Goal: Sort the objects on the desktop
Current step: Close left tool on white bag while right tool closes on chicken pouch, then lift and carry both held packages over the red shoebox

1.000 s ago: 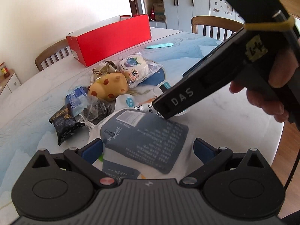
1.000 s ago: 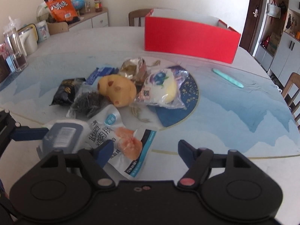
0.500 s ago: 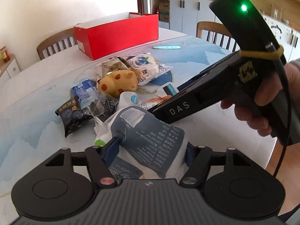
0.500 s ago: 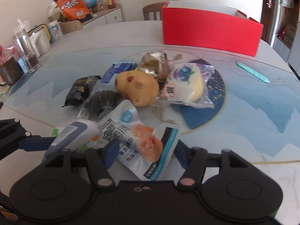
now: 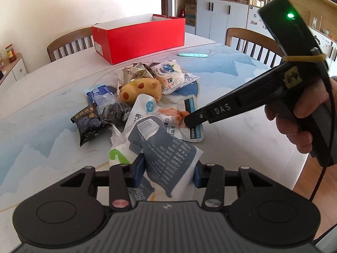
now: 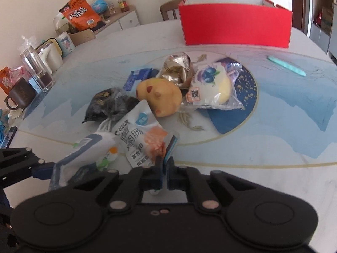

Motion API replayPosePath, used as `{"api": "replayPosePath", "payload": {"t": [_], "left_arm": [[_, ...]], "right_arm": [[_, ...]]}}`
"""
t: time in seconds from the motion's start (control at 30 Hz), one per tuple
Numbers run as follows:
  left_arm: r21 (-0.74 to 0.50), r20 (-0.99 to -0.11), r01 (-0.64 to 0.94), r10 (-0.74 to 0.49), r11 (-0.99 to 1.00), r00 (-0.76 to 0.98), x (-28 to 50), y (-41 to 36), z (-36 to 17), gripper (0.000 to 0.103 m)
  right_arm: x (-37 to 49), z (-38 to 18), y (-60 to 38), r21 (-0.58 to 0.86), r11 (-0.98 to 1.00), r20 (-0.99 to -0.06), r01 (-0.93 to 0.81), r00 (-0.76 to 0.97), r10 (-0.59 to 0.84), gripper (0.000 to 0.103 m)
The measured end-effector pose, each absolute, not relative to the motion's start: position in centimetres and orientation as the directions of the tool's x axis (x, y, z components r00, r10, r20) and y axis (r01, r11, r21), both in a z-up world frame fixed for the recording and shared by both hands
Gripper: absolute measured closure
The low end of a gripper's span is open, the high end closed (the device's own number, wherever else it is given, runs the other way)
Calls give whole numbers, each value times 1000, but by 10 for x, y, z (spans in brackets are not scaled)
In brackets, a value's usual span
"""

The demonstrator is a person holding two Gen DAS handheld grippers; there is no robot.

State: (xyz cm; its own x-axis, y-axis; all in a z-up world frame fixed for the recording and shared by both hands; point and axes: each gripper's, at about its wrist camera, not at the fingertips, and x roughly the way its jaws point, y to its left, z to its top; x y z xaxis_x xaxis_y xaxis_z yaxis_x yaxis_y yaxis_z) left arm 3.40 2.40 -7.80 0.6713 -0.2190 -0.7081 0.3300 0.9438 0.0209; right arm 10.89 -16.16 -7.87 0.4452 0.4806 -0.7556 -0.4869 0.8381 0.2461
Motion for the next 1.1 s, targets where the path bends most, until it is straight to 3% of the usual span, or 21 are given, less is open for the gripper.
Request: {"api": "replayPosePath", "payload": {"t": [0.3, 1.1], "left_arm": [[-34, -696, 299, -237, 954, 677, 34, 38, -64, 76], [-70, -612, 301, -280, 951, 740, 98, 83, 16, 77]], "right_arm": [[91, -48, -162, 184, 834, -712, -520, 515, 478, 103], [126, 37, -180, 170, 908, -639, -383, 659, 397, 103]]}}
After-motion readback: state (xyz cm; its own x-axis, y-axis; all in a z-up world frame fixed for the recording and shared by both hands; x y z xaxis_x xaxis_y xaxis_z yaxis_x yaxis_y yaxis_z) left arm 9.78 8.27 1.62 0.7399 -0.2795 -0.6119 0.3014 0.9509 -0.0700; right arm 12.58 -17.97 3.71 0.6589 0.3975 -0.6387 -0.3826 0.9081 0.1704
